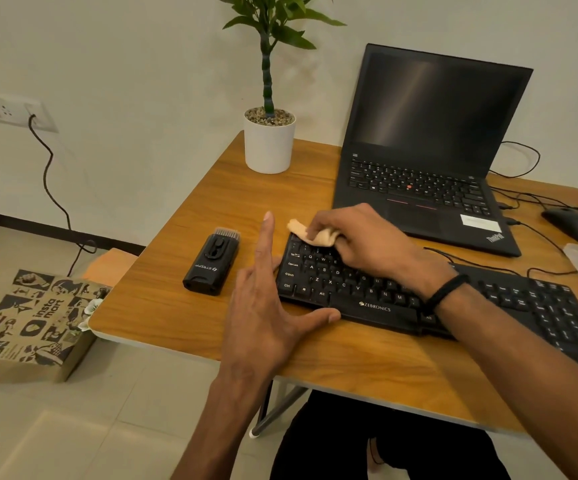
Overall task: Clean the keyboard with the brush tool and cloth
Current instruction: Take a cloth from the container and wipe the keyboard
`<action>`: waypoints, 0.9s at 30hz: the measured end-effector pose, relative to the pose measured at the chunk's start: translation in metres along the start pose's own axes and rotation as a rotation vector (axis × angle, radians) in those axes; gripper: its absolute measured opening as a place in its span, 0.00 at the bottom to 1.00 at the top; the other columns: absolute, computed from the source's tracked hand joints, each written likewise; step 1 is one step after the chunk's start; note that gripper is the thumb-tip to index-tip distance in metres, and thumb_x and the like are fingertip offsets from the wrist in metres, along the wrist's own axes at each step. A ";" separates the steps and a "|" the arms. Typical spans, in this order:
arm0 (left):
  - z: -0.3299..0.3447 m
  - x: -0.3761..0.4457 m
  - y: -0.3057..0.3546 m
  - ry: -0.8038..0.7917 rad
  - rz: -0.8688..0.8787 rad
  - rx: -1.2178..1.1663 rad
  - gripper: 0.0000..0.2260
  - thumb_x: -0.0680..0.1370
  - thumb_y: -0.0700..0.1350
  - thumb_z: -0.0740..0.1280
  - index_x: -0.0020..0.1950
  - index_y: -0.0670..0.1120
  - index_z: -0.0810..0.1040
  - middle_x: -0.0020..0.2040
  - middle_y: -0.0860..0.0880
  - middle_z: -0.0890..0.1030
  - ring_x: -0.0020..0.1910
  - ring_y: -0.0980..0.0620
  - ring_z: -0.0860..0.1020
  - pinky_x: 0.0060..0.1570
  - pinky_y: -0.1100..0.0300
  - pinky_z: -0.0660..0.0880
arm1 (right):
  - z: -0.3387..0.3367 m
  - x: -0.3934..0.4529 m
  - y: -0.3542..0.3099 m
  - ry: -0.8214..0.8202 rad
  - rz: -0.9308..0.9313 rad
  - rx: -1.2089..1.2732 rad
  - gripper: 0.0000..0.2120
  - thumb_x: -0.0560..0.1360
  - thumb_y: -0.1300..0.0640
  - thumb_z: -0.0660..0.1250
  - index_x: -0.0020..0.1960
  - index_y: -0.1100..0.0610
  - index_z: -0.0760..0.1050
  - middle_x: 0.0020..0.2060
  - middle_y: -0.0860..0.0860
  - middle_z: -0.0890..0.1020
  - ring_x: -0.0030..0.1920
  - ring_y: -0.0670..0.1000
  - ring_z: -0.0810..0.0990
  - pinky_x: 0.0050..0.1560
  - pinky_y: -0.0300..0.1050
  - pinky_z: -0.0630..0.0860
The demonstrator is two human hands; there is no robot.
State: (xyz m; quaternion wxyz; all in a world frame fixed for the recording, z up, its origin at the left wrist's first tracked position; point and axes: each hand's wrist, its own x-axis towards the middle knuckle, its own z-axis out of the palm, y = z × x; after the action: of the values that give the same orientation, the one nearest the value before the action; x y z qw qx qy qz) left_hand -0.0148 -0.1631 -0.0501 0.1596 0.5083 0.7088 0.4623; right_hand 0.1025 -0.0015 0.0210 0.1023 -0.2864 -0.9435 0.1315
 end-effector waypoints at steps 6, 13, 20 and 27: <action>-0.001 0.001 0.003 0.006 -0.015 0.009 0.69 0.58 0.62 0.84 0.78 0.70 0.32 0.72 0.54 0.76 0.73 0.56 0.67 0.69 0.58 0.61 | -0.040 -0.047 0.032 -0.110 0.236 -0.135 0.20 0.75 0.70 0.65 0.54 0.47 0.81 0.48 0.48 0.81 0.41 0.42 0.77 0.35 0.35 0.69; -0.001 0.002 0.005 0.003 -0.024 0.003 0.69 0.57 0.61 0.84 0.75 0.74 0.30 0.72 0.54 0.76 0.74 0.54 0.67 0.70 0.55 0.61 | -0.071 -0.101 0.054 -0.196 0.452 -0.277 0.20 0.77 0.67 0.67 0.56 0.42 0.81 0.53 0.46 0.79 0.49 0.48 0.76 0.40 0.37 0.69; -0.001 0.000 0.007 0.003 -0.022 -0.008 0.68 0.57 0.61 0.84 0.79 0.70 0.34 0.72 0.52 0.76 0.69 0.61 0.64 0.68 0.55 0.61 | -0.070 -0.126 0.056 -0.177 0.721 -0.446 0.21 0.76 0.63 0.72 0.65 0.46 0.76 0.63 0.55 0.79 0.60 0.57 0.78 0.48 0.44 0.75; -0.001 -0.002 0.009 0.018 -0.019 0.005 0.68 0.57 0.60 0.84 0.80 0.68 0.37 0.71 0.50 0.78 0.72 0.52 0.71 0.71 0.50 0.68 | -0.027 -0.108 0.009 0.035 0.655 -0.450 0.21 0.78 0.61 0.70 0.69 0.58 0.70 0.53 0.57 0.81 0.53 0.58 0.82 0.50 0.51 0.83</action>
State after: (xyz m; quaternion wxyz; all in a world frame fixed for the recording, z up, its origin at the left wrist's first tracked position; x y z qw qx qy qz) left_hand -0.0094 -0.1647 -0.0432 0.1564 0.4979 0.7160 0.4637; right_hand 0.2027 -0.0507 0.0312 0.0055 -0.5896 -0.8056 -0.0576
